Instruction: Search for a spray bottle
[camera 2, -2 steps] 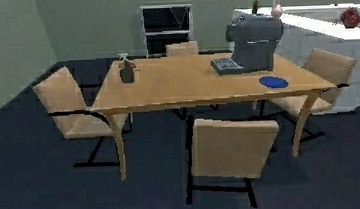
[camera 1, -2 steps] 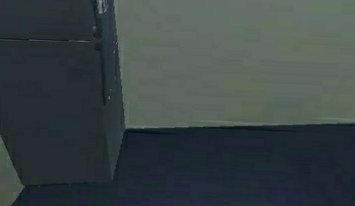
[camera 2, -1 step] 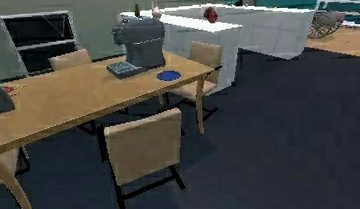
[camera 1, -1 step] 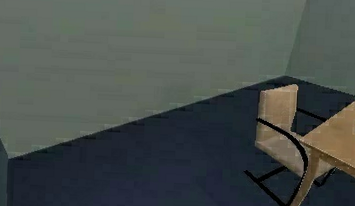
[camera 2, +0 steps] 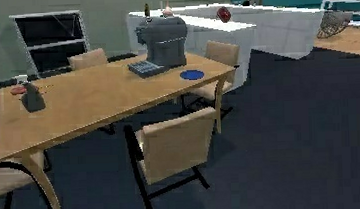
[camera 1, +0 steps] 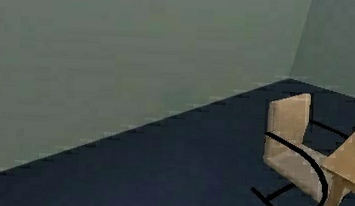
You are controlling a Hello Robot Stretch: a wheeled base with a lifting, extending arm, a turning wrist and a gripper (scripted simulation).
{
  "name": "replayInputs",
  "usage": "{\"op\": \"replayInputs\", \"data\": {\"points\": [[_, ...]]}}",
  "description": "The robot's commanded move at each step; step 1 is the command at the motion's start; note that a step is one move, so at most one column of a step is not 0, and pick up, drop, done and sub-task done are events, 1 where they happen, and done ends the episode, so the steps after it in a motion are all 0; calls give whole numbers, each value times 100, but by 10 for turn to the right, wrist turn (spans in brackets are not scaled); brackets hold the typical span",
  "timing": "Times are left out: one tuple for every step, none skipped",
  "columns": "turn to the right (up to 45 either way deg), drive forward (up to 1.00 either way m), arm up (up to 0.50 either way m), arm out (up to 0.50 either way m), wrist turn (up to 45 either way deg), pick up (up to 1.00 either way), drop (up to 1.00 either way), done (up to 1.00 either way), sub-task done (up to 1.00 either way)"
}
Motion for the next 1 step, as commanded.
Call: {"op": "replayInputs", "data": {"points": [[180,0,0,0,0,0,0,0,0]]}}
